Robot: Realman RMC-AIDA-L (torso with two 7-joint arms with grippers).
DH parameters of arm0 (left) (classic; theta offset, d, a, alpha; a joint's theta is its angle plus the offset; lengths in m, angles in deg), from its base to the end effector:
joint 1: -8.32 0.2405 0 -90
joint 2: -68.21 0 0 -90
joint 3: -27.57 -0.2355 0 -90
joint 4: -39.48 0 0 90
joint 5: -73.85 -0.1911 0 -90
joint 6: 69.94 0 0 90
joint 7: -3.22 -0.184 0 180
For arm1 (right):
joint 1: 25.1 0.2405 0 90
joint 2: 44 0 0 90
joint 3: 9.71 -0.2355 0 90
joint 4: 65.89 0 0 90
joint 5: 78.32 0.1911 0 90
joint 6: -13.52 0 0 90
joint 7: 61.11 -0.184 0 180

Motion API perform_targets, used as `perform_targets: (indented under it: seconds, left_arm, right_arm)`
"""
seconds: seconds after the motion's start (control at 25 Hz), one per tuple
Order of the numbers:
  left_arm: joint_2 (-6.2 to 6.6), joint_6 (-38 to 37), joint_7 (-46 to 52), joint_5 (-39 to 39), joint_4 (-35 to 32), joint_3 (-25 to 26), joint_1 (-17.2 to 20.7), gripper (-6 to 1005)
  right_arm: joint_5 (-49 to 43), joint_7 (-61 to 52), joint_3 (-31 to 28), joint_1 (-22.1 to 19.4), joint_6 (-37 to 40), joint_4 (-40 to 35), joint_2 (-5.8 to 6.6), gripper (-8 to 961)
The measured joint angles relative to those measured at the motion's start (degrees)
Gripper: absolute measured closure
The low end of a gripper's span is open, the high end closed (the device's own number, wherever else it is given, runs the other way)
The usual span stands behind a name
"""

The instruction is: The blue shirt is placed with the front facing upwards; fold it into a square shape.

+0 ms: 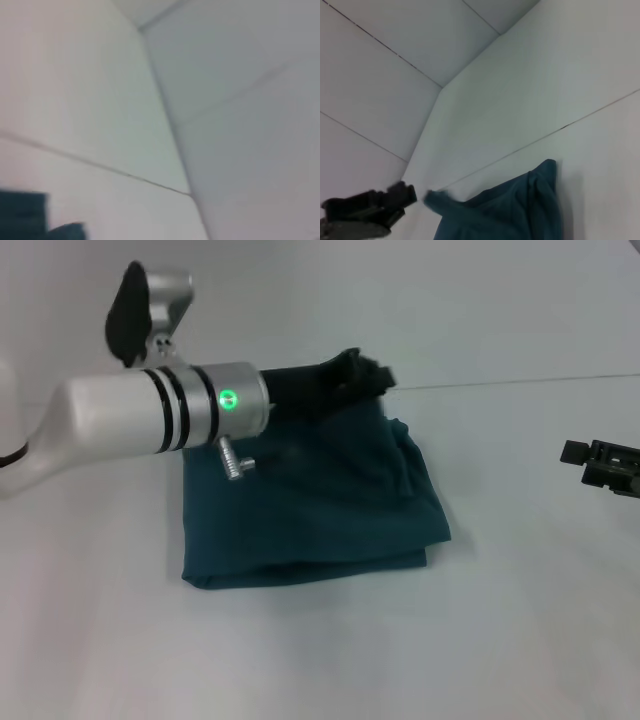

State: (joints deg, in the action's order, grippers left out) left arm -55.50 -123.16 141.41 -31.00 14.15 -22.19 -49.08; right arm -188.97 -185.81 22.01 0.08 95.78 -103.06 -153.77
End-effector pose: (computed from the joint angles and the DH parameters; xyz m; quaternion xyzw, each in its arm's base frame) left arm -0.0822 0.4335 -0.0898 -0.7453 -0.5882 -0.3018 0.0867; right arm 0.2938 0.3445 0.0685 -0.7171 0.5899 0.3153 0.1961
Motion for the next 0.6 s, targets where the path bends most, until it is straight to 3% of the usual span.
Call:
perform_targets:
  seconds: [0.24, 0.6]
  left_arm:
    - [-0.14, -1.0, -4.5, 4.2, -0.1, 0.7, 0.9, 802]
    - [0.41, -2.8, -4.3, 5.3, -1.9, 0.9, 4.1, 543]
  right_arm:
    - [0.0, 0.1, -0.2, -0.5, 0.1, 0.0, 0.00, 96]
    - [0.0, 0.1, 0.0, 0.0, 0.1, 0.1, 0.03, 96]
